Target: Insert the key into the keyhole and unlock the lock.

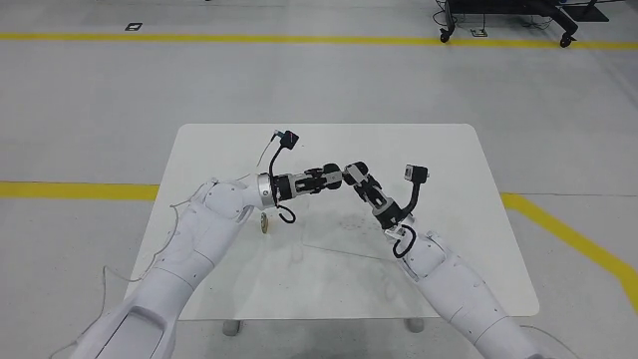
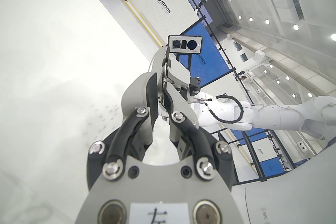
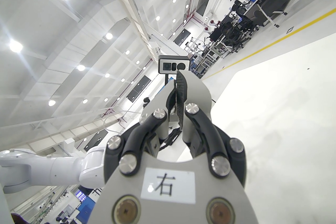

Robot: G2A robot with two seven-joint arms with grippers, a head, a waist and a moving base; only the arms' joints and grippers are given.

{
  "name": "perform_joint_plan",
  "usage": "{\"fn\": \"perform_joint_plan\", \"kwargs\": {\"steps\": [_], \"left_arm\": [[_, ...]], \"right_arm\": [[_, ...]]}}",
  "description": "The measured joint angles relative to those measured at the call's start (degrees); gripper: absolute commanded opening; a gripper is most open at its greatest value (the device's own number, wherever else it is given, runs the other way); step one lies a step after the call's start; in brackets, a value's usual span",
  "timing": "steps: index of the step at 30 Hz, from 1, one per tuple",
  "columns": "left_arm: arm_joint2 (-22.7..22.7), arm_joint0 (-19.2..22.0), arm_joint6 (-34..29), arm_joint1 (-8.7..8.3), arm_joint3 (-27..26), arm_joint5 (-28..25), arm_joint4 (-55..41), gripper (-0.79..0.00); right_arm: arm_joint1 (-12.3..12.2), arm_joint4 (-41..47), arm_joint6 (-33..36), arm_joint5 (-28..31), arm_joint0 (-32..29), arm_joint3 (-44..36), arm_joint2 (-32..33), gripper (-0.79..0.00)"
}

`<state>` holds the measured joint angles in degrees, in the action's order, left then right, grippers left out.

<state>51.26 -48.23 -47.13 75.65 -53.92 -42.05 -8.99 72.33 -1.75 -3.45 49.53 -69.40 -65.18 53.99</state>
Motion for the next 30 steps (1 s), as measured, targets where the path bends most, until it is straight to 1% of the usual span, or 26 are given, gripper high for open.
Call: {"fn": "perform_joint_plan", "kwargs": {"steps": [10, 19, 21, 24, 27, 29, 30], "left_arm": [[0.55, -0.57, 1.48, -0.13, -0.76, 0.67, 0.44, -0.785], [0.84, -0.78, 0.51, -0.24, -1.14, 0.62, -0.25, -0.785], [0.90, -0.84, 0.17, -0.26, -1.15, 0.62, -0.67, -0.733], [0.95, -0.85, -0.45, -0.28, -1.17, 0.81, -1.33, -0.705], [0.91, -0.78, -1.18, -0.30, -1.22, 0.51, -1.55, -0.711], [0.89, -0.81, -1.50, -0.32, -1.23, 0.09, -1.62, -0.733], [0.88, -0.82, -1.70, -0.33, -1.22, -0.12, -1.68, -0.757]], "right_arm": [[0.37, -0.89, 0.92, -0.27, -1.10, -0.26, 1.36, -0.785], [0.68, -0.36, 1.27, 0.37, -1.62, -0.62, 2.90, -0.785], [0.77, -0.25, 1.42, 0.38, -1.75, -0.74, 3.16, -0.785], [0.92, -0.17, 1.82, 0.31, -1.80, -0.82, 3.40, -0.785], [1.13, 0.17, 2.34, 0.13, -1.69, -0.71, 3.41, -0.785], [1.27, 0.36, 2.77, -0.10, -1.51, -0.53, 3.35, -0.785], [1.37, 0.39, 3.02, -0.30, -1.37, -0.41, 3.29, -0.785]]}}
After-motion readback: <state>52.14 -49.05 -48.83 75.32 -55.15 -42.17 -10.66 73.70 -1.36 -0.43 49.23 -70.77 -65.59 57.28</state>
